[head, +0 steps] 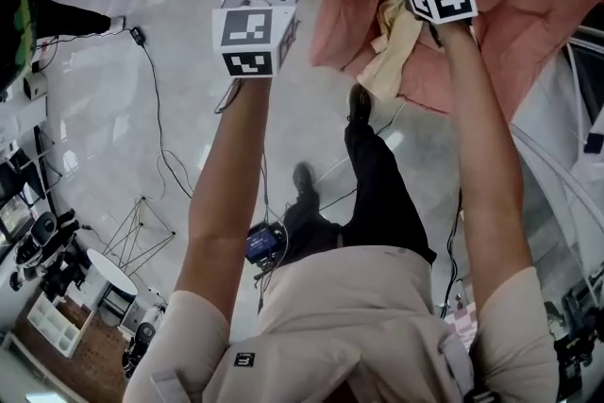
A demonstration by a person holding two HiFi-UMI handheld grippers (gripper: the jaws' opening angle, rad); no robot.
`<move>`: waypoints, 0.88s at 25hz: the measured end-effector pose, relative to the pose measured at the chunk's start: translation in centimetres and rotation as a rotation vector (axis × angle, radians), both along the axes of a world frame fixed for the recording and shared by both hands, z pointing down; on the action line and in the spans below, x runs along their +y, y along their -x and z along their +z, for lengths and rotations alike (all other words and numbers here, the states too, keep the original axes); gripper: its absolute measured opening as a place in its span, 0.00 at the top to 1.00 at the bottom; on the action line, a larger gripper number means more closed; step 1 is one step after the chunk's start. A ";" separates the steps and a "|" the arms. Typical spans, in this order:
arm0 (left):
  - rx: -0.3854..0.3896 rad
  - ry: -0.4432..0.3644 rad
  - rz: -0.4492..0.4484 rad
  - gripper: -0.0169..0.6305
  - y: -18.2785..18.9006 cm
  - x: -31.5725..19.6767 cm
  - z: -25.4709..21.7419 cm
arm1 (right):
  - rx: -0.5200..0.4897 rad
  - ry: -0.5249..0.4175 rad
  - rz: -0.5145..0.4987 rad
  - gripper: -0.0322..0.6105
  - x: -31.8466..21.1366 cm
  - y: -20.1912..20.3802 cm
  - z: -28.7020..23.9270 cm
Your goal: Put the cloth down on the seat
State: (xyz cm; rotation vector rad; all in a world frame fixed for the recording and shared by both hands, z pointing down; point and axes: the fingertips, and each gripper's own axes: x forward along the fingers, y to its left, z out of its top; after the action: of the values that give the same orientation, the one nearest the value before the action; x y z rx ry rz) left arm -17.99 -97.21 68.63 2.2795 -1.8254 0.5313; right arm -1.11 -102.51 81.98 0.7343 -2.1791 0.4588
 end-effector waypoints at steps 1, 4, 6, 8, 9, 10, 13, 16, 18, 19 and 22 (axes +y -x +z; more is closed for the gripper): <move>0.000 -0.019 0.004 0.66 0.1 0.2 -1.4 | 0.003 -0.014 0.001 0.58 0.3 -0.1 -1.0; 0.009 -0.072 0.011 0.74 0.2 2.1 -7.0 | -0.016 -0.055 0.013 0.58 2.4 -0.3 -5.9; 0.024 -0.100 0.018 0.83 -0.5 4.9 -11.2 | -0.054 -0.075 0.035 0.59 5.3 -1.0 -9.9; 0.024 -0.144 0.040 0.88 -1.5 7.5 -14.7 | -0.093 -0.120 0.064 0.62 7.9 -2.2 -14.0; 0.022 -0.166 0.052 0.89 -1.9 8.7 -16.2 | -0.112 -0.153 0.078 0.66 8.9 -2.7 -16.0; 0.022 -0.187 0.062 0.90 -2.0 9.7 -17.7 | -0.132 -0.193 0.091 0.70 9.7 -3.0 -18.1; 0.035 -0.236 0.081 0.92 -1.2 12.4 -21.7 | -0.178 -0.337 0.126 0.90 11.5 -2.6 -24.7; 0.051 -0.257 0.098 0.93 -1.5 14.8 -25.0 | -0.231 -0.444 0.135 0.96 13.9 -2.7 -30.7; 0.073 -0.250 0.108 0.94 -2.2 16.7 -27.5 | -0.267 -0.493 0.122 0.96 16.0 -3.0 -34.5; 0.082 -0.246 0.116 0.94 -2.5 17.7 -28.8 | -0.283 -0.515 0.111 0.96 17.1 -3.0 -36.4; 0.087 -0.265 0.155 0.94 -2.6 20.6 -32.4 | -0.330 -0.570 0.076 0.96 20.3 -2.3 -41.7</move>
State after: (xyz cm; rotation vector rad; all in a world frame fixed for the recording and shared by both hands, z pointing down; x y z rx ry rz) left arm -15.41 -76.58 36.24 2.5858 -1.7807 0.2165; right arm 1.21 -82.17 40.32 1.1095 -2.6357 -0.0224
